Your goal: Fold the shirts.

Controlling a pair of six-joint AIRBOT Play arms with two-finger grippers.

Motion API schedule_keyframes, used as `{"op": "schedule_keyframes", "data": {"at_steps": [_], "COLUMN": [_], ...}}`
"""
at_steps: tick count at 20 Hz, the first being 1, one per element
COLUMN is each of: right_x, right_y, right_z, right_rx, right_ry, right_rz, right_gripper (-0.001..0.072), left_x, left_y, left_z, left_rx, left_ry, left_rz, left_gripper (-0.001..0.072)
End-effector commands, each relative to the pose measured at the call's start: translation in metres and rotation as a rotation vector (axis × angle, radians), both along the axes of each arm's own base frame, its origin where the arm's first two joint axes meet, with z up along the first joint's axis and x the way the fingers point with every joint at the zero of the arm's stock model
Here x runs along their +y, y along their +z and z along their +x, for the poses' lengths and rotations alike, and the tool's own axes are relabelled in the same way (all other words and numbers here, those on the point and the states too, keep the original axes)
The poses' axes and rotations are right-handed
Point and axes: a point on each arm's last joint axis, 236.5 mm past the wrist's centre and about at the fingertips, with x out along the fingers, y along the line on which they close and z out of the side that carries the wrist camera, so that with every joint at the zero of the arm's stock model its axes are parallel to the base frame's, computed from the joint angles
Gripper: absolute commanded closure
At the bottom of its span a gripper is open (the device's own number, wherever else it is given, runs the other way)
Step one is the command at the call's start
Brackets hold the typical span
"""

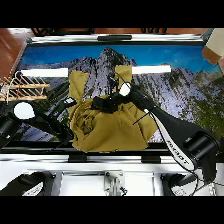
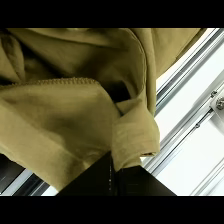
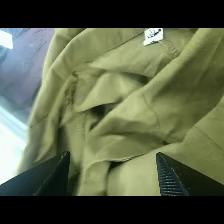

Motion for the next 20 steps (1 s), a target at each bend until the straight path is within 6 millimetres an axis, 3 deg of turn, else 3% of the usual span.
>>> {"op": "schedule_keyframes", "data": {"at_steps": [1,3,7,9,10,11,12,13,15,16,19,20], "right_x": [-0.013,-0.035,-0.056,-0.080,-0.095,-0.103,-0.107,-0.106,-0.100,-0.096,-0.077,-0.071], "right_y": [-0.027,-0.038,-0.045,-0.054,-0.058,-0.060,-0.060,-0.057,-0.042,-0.029,0.034,0.050], "right_z": [-0.001,-0.003,-0.017,-0.027,-0.033,-0.037,-0.041,-0.043,-0.041,-0.035,0.005,0.018], "right_rx": [0.021,0.047,0.097,0.119,0.132,0.142,0.156,0.157,0.124,0.075,-0.165,-0.223], "right_ry": [-0.032,-0.034,0.023,0.076,0.106,0.124,0.134,0.145,0.146,0.137,0.034,-0.018], "right_rz": [-0.124,-0.207,-0.280,-0.384,-0.448,-0.484,-0.498,-0.490,-0.453,-0.427,-0.289,-0.245], "right_gripper": [0.0064,0.0065,0.0066,0.0067,0.0075,0.0075,0.0076,0.0076,0.0075,0.0076,0.0076,0.0107], "left_x": [0.000,0.000,-0.001,-0.004,-0.008,-0.013,-0.018,-0.019,-0.007,0.008,0.071,0.087], "left_y": [0.003,0.006,0.005,0.005,0.007,0.010,0.014,0.018,0.032,0.041,0.074,0.081], "left_z": [0.000,-0.001,0.001,0.003,0.004,0.007,0.009,0.012,0.026,0.042,0.113,0.137], "left_rx": [-0.011,-0.021,-0.022,-0.023,-0.027,-0.037,-0.040,-0.048,-0.094,-0.140,-0.353,-0.413], "left_ry": [-0.001,0.001,0.013,0.018,0.023,0.031,0.040,0.056,0.076,0.121,0.388,0.504], "left_rz": [-0.004,-0.008,-0.009,-0.023,-0.041,-0.068,-0.088,-0.092,-0.066,-0.028,0.068,0.046], "left_gripper": [0.0663,0.0663,0.0661,0.0658,0.0616,0.0368,0.0021,-0.0013,-0.0013,-0.0013,-0.0013,-0.0011]}}
